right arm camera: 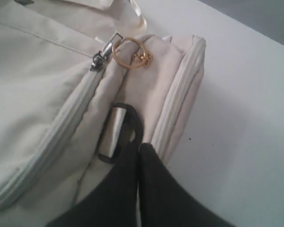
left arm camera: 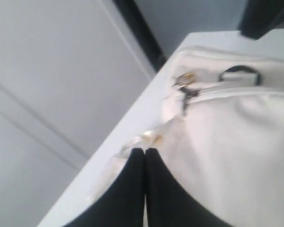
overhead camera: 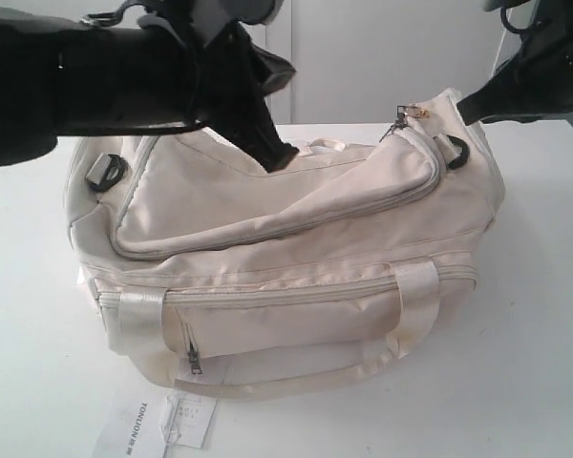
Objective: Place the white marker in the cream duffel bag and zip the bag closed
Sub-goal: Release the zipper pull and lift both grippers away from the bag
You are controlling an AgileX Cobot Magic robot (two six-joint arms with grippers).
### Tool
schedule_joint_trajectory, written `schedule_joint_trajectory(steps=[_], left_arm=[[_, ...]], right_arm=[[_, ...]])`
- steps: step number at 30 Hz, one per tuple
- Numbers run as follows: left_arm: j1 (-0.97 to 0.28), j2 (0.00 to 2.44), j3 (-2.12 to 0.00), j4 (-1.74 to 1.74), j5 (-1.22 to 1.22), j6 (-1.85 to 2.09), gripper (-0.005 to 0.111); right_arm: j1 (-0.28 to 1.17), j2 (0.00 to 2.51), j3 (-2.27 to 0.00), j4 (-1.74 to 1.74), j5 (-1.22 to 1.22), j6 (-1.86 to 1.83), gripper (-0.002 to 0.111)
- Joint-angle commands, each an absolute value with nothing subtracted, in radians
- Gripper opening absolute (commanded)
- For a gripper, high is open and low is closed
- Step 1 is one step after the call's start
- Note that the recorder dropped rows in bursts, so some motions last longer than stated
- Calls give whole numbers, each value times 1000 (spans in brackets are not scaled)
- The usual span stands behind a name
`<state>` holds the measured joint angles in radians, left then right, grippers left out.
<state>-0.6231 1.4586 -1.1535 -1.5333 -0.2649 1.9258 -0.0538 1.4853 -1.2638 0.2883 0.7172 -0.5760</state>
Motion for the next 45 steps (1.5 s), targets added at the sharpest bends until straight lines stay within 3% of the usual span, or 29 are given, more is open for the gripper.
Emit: schedule_joint_trajectory(steps=[1,12,15,21,28,35,42,45], left_arm=[[-544,1423,-1146,-1685,-349,2086,0],[-193,1375,-1146,-1734,-337,2104,0],[-111,1361,-1146,-1744,-235,2036,0],[8,1349,-1081,-1722,414,1984,0],[167,1353,-1050,-1250,1198,1832,0],[254,1316,-1050,-1006,1047,1532,0],[258,1315,-1050,-572,741,805,0],[258,1299,-1057,-347,718,582,0]], right_arm=[[-62,1459,-1266,213,748,-553,0],[-62,1456,-1266,138,762,-488,0],[-62,1456,-1266,149,762,-485,0],[-62,1456,-1266,151,776,-485,0],[-62,1456,-1266,151,798,-485,0],[-62,1458,-1266,160,812,-485,0],[-62,1458,-1266,-53,840,-330,0],[-62,1450,-1266,-183,874,-232,0]])
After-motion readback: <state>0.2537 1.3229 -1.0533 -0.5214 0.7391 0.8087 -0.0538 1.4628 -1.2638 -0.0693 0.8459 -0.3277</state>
